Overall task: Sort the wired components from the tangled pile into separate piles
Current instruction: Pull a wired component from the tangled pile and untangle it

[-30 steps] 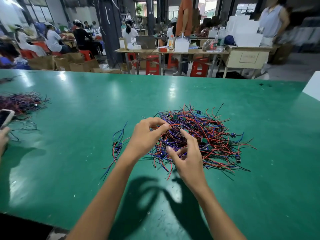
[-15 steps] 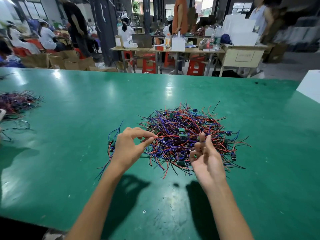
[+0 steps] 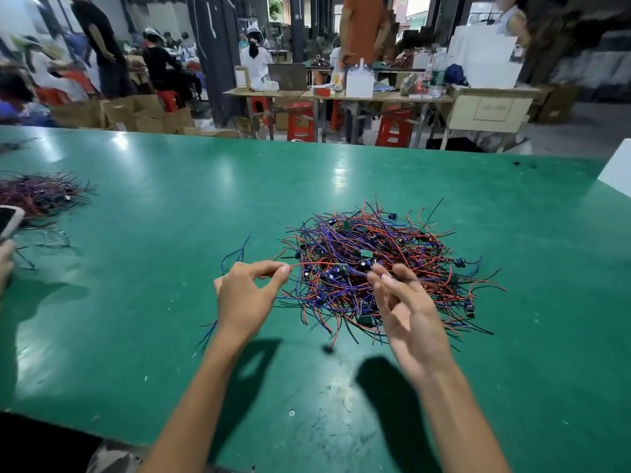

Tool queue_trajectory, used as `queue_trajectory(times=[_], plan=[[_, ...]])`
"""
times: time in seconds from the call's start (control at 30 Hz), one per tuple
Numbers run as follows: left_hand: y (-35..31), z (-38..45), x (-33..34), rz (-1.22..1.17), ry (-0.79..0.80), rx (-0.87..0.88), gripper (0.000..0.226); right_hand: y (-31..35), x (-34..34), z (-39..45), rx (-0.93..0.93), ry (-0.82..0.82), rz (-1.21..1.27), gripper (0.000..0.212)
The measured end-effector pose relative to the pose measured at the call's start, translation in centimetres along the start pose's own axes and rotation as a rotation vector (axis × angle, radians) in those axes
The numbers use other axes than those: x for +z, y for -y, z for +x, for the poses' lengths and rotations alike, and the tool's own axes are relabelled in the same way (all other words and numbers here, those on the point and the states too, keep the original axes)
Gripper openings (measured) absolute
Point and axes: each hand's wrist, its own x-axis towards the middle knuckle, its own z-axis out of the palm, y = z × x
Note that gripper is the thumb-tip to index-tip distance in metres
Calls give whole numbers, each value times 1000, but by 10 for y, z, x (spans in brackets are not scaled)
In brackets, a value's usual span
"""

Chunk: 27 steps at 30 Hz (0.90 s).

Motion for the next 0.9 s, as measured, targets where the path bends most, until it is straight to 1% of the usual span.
queue_trajectory(times=[0.1, 0.13, 0.2, 0.27, 0.37, 0.43, 0.47, 0.53, 0.57, 0.6, 0.67, 0.73, 0.8, 0.83, 0.9], plan=[[16, 8, -12, 6, -159, -158, 16, -2, 13, 6, -20, 157, -54, 53], [24, 10, -17, 24, -218, -225, 16, -4, 14, 8, -33, 195, -105, 56], [43, 8, -25, 213, -268, -332, 19, -11, 9, 7, -43, 201, -285, 53], [63, 0, -30, 445, -205, -395, 23, -24, -9, -2, -47, 141, -532, 44], [81, -17, -31, 657, -80, -444, 27, -46, -49, -24, -94, 42, -863, 29], [85, -23, -28, 777, -32, -449, 35, -53, -64, -32, -124, 6, -1005, 27], [83, -22, -26, 823, -31, -423, 40, -54, -66, -32, -116, -6, -999, 27], [73, -14, -20, 872, -76, -308, 44, -55, -64, -31, -90, -16, -1007, 27], [66, -6, -16, 903, -88, -243, 45, -57, -62, -30, -91, -4, -1052, 27], [58, 3, -11, 954, -68, -194, 47, -59, -62, -30, -90, 18, -1114, 27], [44, 21, -2, 1057, 56, -184, 52, -61, -62, -31, -75, 53, -1216, 27], [34, 36, 7, 1166, 171, -214, 56, -59, -64, -33, -81, 60, -1241, 28], [29, 48, 11, 1348, 290, -233, 62, -58, -66, -32, -96, 54, -1231, 29], [27, 53, 11, 1427, 375, -250, 67, -58, -66, -32, -101, 50, -1224, 29], [21, 60, 8, 1473, 539, -336, 77, -59, -66, -32, -104, 46, -1219, 30]])
